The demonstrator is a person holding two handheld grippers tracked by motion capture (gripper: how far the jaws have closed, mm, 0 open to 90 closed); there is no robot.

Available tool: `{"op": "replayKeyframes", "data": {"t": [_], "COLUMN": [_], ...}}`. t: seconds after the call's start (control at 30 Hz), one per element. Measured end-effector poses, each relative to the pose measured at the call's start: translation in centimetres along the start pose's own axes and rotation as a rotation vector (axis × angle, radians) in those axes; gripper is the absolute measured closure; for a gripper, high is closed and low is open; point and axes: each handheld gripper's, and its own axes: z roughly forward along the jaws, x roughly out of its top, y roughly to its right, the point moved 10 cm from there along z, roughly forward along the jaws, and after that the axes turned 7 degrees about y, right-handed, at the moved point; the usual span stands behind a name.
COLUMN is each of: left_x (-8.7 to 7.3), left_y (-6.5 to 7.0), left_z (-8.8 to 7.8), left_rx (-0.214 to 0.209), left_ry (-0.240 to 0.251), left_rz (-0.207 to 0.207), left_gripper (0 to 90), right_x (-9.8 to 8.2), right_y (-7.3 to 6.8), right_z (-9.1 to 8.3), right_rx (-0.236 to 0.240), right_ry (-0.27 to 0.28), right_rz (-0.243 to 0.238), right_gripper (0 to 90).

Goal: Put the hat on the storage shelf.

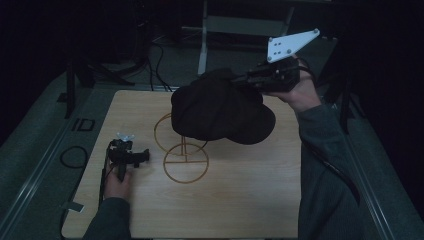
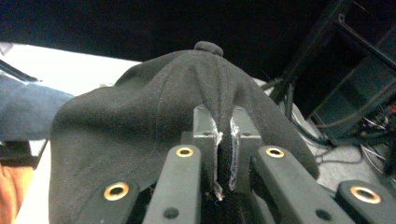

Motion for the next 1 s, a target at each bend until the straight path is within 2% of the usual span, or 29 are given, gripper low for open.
{"op": "replayKeyframes", "data": {"t": [0.23,0.5,1.0], "left_x": [0.0,0.0,0.0], "left_y": [0.0,0.0,0.0], "left_z": [0.0,0.0,0.0], "left_rx": [-0.001,-0.001,-0.001], "left_ry": [0.0,-0.002,-0.001], "left_rz": [-0.004,-0.002,-0.003], "left_gripper": [2.3,2.2,2.3], "right_x": [0.9,0.7,1.2], "right_y": [0.1,-0.3,-1.1], "right_z": [0.6,2.4,4.9], "right_rx": [-0.004,0.019,0.05], "right_ry": [0.04,0.043,0.064], "right_rz": [0.001,0.002,-0.003], "right_gripper": [84.1,84.0,84.7]}}
